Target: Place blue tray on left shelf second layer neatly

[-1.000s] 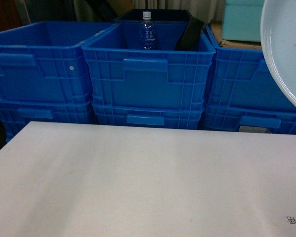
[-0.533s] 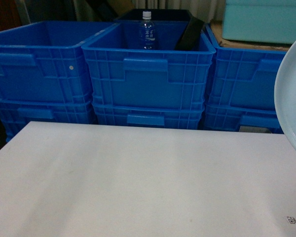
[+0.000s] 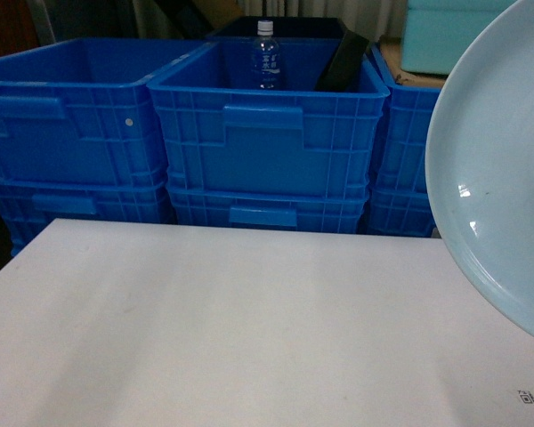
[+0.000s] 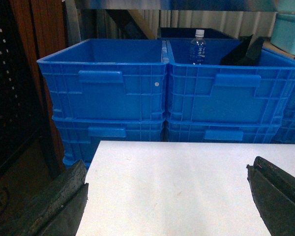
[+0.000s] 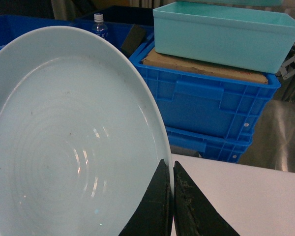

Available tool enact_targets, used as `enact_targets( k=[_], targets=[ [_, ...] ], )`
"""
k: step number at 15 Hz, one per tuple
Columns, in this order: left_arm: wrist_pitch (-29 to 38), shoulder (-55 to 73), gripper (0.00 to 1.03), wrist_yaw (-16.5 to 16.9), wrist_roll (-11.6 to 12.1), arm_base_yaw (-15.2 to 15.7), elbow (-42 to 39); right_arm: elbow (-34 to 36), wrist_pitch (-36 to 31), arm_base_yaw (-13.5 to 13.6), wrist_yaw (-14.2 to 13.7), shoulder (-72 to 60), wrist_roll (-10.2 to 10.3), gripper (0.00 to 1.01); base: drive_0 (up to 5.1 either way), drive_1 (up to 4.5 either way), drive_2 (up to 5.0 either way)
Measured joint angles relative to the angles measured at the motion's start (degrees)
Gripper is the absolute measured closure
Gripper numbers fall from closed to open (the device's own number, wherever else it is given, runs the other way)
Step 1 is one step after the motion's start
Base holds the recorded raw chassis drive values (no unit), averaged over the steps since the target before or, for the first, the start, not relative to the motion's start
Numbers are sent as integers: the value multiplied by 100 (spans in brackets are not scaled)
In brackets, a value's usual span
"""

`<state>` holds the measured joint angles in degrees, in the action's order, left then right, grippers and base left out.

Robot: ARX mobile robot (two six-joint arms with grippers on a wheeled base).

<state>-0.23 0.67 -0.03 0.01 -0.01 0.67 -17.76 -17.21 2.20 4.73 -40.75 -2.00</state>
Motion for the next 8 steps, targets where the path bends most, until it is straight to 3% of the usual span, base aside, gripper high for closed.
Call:
enact_targets(
  k=[7,8],
  targets=[
    [0,0,5,0,0,0,0,0,2,0,0,-2,-2,99,0,0,0],
    [7,0,5,0,0,0,0,0,2,0,0,-2,-2,99,456,-400,-61]
  ],
)
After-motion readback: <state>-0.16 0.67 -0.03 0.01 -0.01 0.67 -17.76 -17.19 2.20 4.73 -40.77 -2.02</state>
